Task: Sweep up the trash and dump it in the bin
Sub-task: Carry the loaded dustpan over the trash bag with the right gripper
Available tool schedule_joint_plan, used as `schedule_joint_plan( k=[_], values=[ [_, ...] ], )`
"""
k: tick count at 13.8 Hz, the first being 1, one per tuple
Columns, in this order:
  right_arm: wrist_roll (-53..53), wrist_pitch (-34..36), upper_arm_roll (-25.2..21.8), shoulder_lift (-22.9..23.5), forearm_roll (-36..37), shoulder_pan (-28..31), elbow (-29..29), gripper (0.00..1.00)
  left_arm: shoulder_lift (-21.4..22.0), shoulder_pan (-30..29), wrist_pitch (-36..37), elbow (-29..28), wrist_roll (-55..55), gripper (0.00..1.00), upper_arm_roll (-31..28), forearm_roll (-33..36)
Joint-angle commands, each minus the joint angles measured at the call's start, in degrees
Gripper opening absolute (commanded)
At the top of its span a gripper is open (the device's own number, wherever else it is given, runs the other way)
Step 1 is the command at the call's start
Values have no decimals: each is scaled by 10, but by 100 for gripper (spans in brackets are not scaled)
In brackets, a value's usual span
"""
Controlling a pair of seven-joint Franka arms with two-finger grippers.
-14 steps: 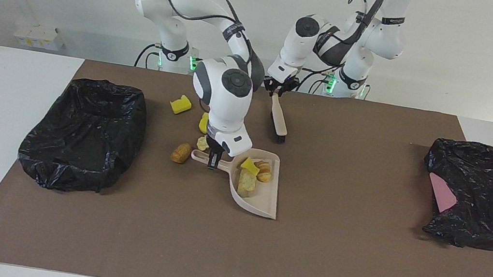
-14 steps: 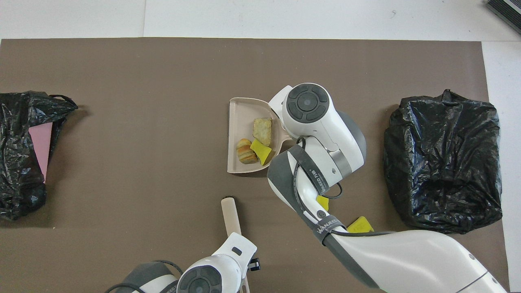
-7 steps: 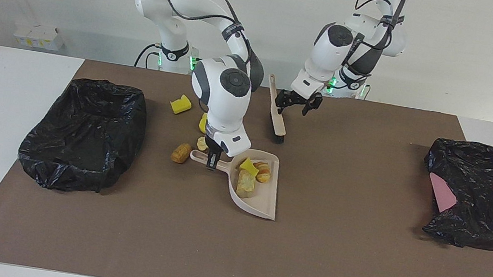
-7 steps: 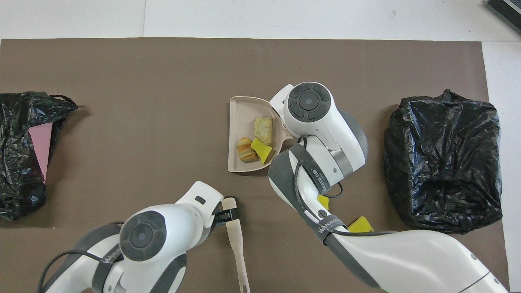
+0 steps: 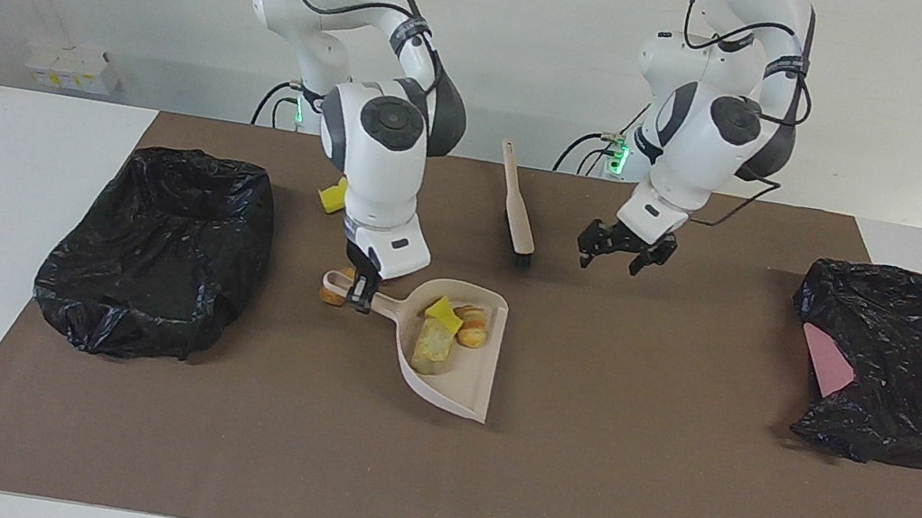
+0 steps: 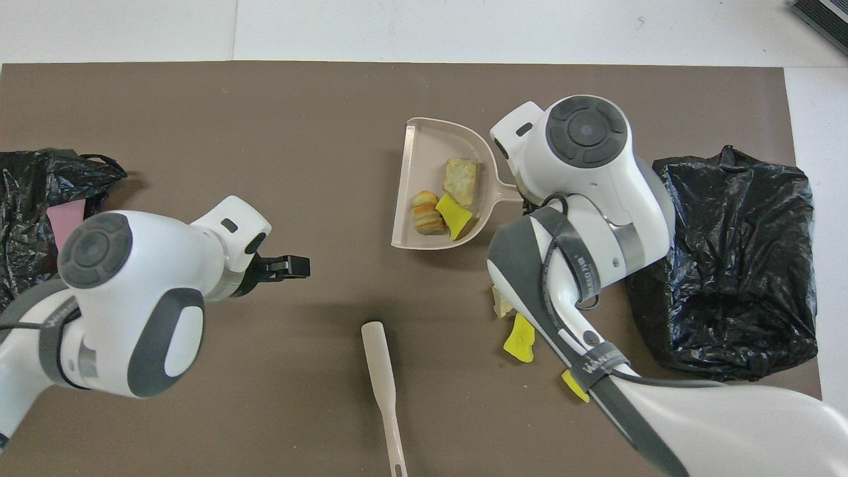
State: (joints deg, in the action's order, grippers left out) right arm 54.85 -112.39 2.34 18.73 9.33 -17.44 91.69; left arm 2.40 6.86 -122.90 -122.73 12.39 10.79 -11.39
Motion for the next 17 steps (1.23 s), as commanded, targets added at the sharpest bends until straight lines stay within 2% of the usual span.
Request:
schedule_joint_plan(
  k=[1,4,7,10,14,17],
  values=[
    [28,33,6,-54,-18,51,22,0,-41,-49,81,102,-50,100,6,38],
    [24,70,4,-93,-19,91,29,0,-50,-87,156,177,-97,100,3,63],
    [23,124,3,-153,-18,151,44,0,-49,-119,236,246,-134,100,2,68],
    [18,175,1,-203,-18,228,74,0,-49,-125,300,292,-136,100,2,87],
    [13,181,-1,-285,-5,315,180,0,-49,-122,313,305,-134,100,2,101],
    [-88,183,-1,-348,49,333,267,0,-48,-113,311,310,-132,100,2,102]
  ],
)
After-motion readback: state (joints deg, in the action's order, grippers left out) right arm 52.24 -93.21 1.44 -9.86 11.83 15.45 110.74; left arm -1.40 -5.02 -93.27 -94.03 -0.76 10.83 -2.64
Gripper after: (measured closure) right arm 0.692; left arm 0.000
